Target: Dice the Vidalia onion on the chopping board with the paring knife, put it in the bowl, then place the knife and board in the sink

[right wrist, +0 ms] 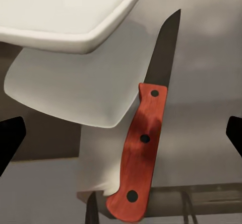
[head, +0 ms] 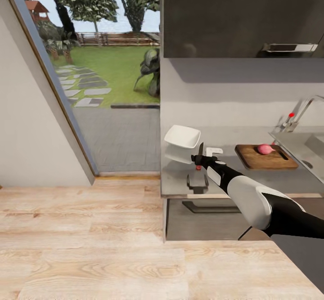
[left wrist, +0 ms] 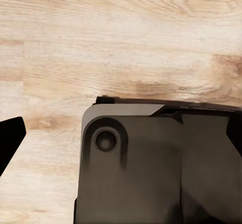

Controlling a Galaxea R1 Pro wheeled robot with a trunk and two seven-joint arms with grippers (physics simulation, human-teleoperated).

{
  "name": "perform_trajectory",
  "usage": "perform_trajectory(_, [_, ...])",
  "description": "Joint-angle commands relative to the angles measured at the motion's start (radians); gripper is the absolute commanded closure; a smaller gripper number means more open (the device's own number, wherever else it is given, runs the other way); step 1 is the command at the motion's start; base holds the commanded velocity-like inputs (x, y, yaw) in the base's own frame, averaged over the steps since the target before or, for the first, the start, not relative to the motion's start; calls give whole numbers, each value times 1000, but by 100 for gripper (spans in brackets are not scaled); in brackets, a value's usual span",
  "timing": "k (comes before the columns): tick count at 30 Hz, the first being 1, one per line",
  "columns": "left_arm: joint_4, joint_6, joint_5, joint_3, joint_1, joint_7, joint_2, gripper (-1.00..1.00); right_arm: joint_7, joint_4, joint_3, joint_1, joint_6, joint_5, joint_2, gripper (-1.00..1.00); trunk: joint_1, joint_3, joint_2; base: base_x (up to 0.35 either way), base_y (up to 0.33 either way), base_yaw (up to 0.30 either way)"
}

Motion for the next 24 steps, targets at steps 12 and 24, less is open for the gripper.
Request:
perform_trajectory(12, [1,-4,9,-9,-2,3,0,-100,-1,1,-10,-1,-3,11,-1,-100,0,-18,-2,0,0,0])
perform_trajectory(24, [1,-4,10,-9,-1,3,2,-100,-2,1,-10,-1,-3,11,-2,-100,0,-35,-2,76,-32,0])
